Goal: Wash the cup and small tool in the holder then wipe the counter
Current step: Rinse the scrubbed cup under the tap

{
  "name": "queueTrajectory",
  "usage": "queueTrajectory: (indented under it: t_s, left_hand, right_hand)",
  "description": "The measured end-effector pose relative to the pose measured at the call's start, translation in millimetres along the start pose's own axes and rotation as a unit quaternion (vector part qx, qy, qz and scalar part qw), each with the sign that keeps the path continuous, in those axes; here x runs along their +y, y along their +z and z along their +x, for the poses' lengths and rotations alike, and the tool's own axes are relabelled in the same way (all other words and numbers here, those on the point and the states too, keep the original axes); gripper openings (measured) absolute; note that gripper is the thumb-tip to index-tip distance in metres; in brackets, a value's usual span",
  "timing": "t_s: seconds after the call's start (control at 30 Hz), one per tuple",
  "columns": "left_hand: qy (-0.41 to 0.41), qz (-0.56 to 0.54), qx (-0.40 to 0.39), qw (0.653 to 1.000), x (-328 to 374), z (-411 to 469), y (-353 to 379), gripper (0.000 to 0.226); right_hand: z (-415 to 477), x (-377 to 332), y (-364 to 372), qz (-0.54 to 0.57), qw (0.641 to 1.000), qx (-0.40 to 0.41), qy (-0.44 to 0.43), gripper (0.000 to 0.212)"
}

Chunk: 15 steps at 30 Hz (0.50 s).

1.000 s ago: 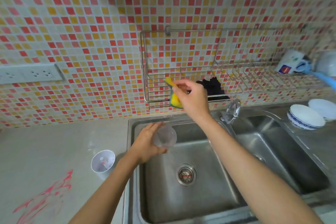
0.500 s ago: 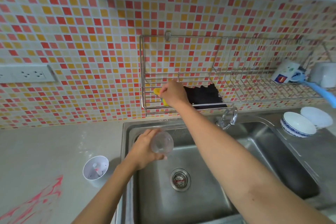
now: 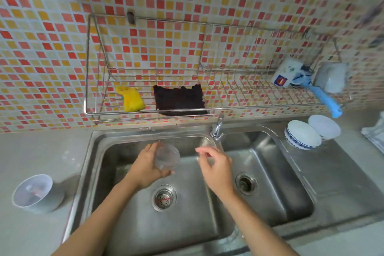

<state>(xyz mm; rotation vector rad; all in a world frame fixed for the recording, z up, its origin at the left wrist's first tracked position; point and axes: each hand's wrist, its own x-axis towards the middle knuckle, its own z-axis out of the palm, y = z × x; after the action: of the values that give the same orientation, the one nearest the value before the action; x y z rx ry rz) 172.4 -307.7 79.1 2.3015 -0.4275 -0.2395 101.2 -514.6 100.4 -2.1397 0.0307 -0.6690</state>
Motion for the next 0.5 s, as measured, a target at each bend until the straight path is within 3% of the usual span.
queueTrajectory:
  t_s: [0.07, 0.13, 0.2, 0.37, 0.5]
  left_hand:
    - [0.002, -0.006, -0.011, 1.000, 15, 10, 20, 0.085]
    - [0.004, -0.014, -0.015, 1.000, 31, 23, 40, 0.083]
    - [0.003, -0.021, -0.022, 1.000, 47, 36, 56, 0.083]
    - [0.001, -0.026, -0.019, 0.999, 70, 63, 78, 0.087]
    - [-0.003, -0.009, -0.017, 1.000, 75, 69, 81, 0.092]
  right_hand:
    - [0, 51, -12, -0.065, 0.991, -0.043, 0.113, 0.021]
    - [15, 90, -21, -0.112, 0.965, -0.095, 0.218, 0.039]
    - [40, 116, -24, -0.159, 0.941, -0.147, 0.258, 0.055]
    - [94, 160, -10, -0.153, 0.917, -0.266, 0.254, 0.067]
    - [98, 183, 19, -0.151, 0.909, -0.345, 0.176, 0.065]
